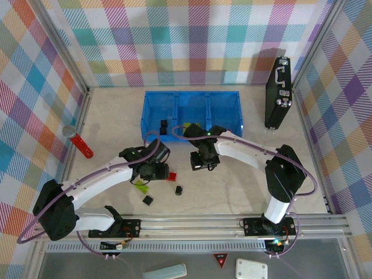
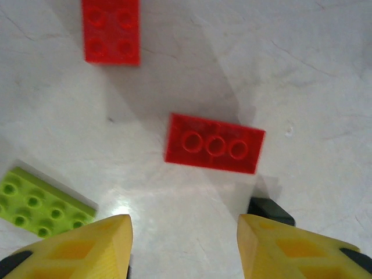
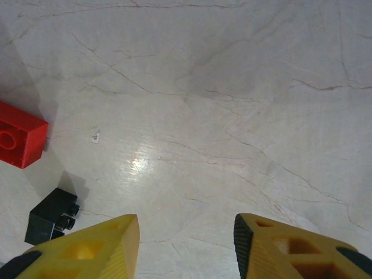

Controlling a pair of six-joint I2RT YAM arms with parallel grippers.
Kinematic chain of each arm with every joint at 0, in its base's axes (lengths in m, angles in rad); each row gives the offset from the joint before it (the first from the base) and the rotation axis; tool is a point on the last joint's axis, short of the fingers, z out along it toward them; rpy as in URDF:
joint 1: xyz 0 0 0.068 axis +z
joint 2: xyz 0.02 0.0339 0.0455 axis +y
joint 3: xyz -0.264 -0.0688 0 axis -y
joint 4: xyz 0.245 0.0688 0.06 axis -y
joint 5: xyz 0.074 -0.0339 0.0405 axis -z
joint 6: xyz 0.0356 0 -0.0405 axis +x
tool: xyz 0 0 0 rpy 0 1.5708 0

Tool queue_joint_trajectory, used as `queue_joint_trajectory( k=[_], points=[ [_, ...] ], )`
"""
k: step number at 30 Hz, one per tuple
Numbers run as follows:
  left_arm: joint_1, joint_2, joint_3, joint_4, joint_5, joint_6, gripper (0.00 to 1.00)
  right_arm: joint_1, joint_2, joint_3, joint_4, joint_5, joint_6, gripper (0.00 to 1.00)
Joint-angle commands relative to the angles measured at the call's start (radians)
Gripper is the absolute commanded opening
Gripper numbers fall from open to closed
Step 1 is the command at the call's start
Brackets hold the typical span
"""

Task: Sort the legos into containers by color
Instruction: Pick up the lego from the middle-left of the table.

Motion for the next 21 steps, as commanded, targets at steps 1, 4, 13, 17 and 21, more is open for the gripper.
queue_joint_trajectory(
  k=[1,4,13,17,21],
  points=[
    [-0.076,0.029,-0.004,0.001,-0.05,-0.107,0.5,-0.019,-0.046,-0.031,0.002,0.015,0.03,0.48],
    [-0.136,0.081,0.015,0.008,-0.063,-0.139,0.49,-0.046,-0.08,-0.063,0.012,0.012,0.035,0.48],
    [-0.252,0.256,0.105,-0.004,-0.089,-0.19,0.45,-0.164,-0.199,-0.16,0.025,-0.02,0.005,0.49],
    [-0.277,0.311,0.139,0.002,-0.081,-0.191,0.43,-0.187,-0.232,-0.179,0.021,-0.023,-0.003,0.49],
    [-0.287,0.353,0.154,0.002,-0.074,-0.191,0.43,-0.195,-0.25,-0.188,0.019,-0.025,-0.002,0.49]
  ],
)
